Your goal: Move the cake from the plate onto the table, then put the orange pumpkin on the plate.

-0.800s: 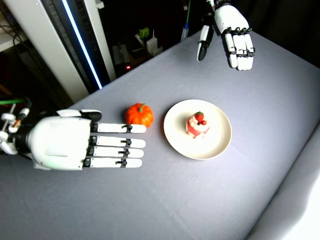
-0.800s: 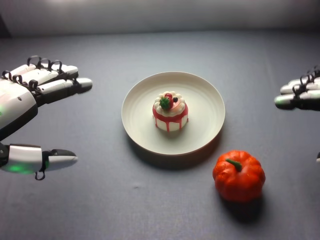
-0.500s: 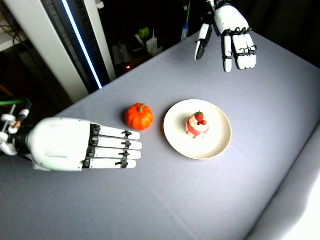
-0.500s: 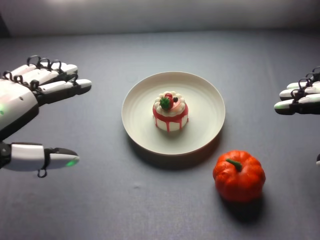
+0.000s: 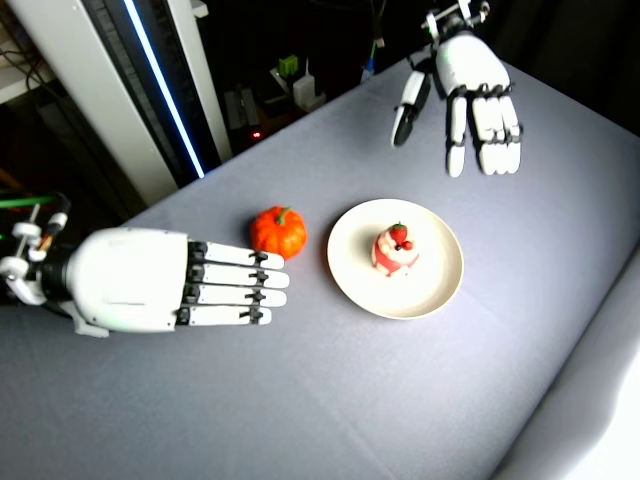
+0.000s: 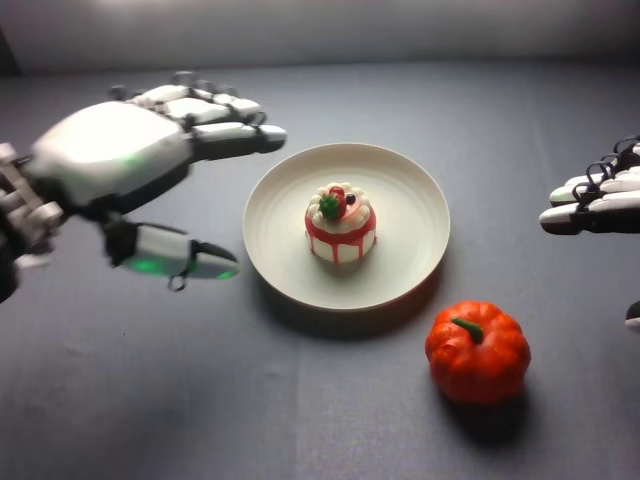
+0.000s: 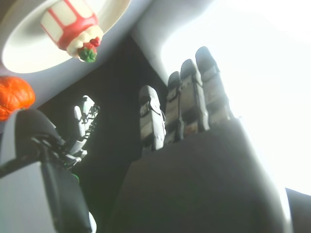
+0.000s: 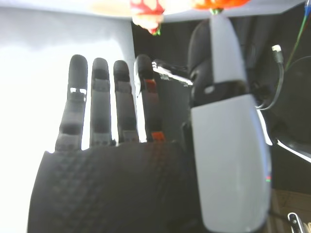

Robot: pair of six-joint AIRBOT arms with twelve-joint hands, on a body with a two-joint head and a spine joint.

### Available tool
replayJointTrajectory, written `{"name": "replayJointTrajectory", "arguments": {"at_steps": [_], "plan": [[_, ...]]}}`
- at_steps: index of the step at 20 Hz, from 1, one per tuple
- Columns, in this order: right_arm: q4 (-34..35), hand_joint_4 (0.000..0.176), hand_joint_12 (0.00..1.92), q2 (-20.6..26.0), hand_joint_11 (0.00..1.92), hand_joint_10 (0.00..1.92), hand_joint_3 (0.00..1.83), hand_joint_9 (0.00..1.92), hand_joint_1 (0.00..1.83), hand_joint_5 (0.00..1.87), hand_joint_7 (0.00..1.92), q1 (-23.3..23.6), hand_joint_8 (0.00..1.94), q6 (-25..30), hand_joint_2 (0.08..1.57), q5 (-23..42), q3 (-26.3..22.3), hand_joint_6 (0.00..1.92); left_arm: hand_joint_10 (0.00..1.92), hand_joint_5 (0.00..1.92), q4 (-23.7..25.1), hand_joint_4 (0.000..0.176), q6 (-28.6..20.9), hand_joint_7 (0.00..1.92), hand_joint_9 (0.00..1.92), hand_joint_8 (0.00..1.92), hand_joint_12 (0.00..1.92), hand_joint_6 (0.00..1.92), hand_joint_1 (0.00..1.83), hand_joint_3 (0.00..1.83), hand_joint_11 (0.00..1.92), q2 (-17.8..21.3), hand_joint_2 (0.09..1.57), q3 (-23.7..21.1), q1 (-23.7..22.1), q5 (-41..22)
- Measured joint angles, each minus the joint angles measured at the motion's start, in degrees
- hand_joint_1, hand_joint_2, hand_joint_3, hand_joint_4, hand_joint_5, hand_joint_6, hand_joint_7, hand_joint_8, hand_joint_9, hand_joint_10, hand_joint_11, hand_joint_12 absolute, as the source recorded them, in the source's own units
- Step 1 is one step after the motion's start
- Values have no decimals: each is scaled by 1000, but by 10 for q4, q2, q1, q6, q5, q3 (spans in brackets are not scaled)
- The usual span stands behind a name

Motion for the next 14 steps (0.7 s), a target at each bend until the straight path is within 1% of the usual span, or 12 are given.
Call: {"name": "replayJointTrajectory", "arguments": {"at_steps": [2,3,4,5,6,7,9,10,11,12,13,14], "plan": [[-1,0,872,0,0,10,5,306,992,494,359,0,2,0,1159,2,-2,1,15,378,42,104,-15,312,406,4,958,0,958,0,3,-38,838,32,-56,55],[-2,8,782,-1,0,3,5,281,971,474,335,0,1,0,1183,4,-3,0,5,333,53,134,-16,290,387,0,956,0,906,3,0,-50,849,40,-70,66],[-4,21,759,-2,0,5,10,287,940,466,346,0,6,0,1207,7,-3,0,2,303,65,152,-18,273,358,1,881,0,871,6,0,-61,870,45,-80,75],[-5,21,792,-3,0,8,5,306,958,469,349,3,4,0,1214,7,-3,1,3,291,82,153,-19,287,357,7,864,0,855,9,0,-75,884,53,-90,91],[-6,38,851,-6,0,8,3,320,921,461,331,7,1,0,1220,7,-2,0,8,296,96,171,-20,357,427,1,948,0,880,2,33,-89,864,63,-97,112],[-9,37,864,-9,0,6,5,320,915,464,323,12,0,0,1227,9,1,2,12,314,101,175,-20,395,499,0,1040,0,891,0,116,-102,841,72,-104,126],[-11,6,900,-15,0,10,1,330,930,464,330,15,5,0,1236,14,2,2,0,334,106,173,-21,329,443,0,1094,10,924,0,107,-126,830,90,-112,146],[-15,4,969,-17,0,13,4,353,910,444,346,17,6,0,1253,12,3,1,0,377,109,147,-22,331,428,0,1030,4,936,0,153,-135,821,97,-115,157],[-17,0,998,-18,0,13,3,362,920,439,355,17,6,0,1259,12,3,1,0,354,111,141,-22,296,362,0,905,0,909,0,93,-144,862,103,-117,163],[-16,0,1002,-18,0,11,2,362,932,438,356,18,5,0,1261,12,3,1,13,362,114,135,-22,347,439,3,902,1,921,0,179,-156,865,108,-118,172],[-17,0,1072,-18,0,14,2,377,942,445,363,21,5,0,1266,12,4,3,22,439,115,105,-22,425,551,3,888,2,999,0,347,-165,852,111,-119,176],[-15,0,1126,-18,0,15,0,389,954,454,373,21,5,0,1265,14,4,4,357,476,119,92,-23,709,661,40,1335,10,1026,0,400,-172,858,115,-119,178]]}}
